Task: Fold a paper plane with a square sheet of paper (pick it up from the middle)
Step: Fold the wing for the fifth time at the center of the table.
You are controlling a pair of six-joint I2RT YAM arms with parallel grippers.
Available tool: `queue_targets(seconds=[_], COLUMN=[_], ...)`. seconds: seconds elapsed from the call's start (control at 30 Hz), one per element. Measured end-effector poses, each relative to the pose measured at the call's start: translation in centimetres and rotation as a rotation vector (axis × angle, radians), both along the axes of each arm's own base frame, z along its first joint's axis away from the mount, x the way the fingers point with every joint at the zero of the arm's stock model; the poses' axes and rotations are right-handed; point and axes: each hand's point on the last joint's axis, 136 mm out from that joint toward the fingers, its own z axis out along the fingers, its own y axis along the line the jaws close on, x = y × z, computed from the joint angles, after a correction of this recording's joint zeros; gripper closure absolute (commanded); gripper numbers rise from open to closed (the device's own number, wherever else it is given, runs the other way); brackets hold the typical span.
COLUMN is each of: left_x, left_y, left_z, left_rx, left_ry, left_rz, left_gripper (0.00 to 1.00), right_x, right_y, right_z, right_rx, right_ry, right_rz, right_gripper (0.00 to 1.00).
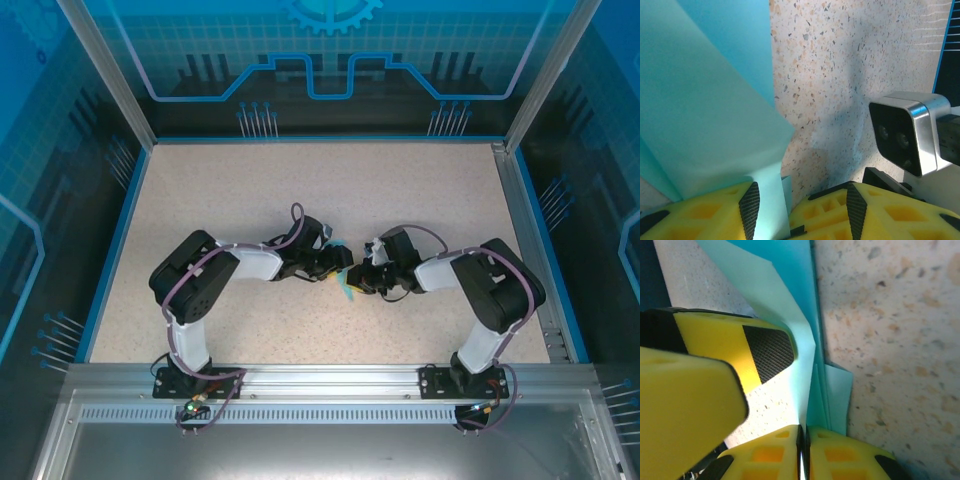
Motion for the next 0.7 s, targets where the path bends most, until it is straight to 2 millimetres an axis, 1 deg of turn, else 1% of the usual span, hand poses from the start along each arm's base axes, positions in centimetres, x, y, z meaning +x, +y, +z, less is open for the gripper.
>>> queue_targets(seconds=[0.17,0.43,0.53,0.7], left_x=[0.0,0.0,0.0,0.0], left_y=[0.0,-0.1,-0.2,-0.3], left_z=[0.0,0.0,0.0,-0.1], left_rx=[0.001,-0.001,-0.002,-0.002], left_ry=[0.003,0.008,0.009,0.019], left_rz=[-0.001,-0.005,-0.007,-0.013], left_gripper=[0.47,0.47,0.48,0.49], right_x=[-0.4,-0.5,-0.5,-1.0], right_y=[-0.6,-0.6,-0.7,-1.8], right_z=[-0.2,-0.4,-0.3,0.3], right_rx=[-0.059,-0.186,-0.229,-0.279], right_ry=[0.008,0.005,-0.014,-0.032], right_rz=[0.006,0.038,0.04,0.032], right_gripper=[0.88,0.91,0.87,0.82])
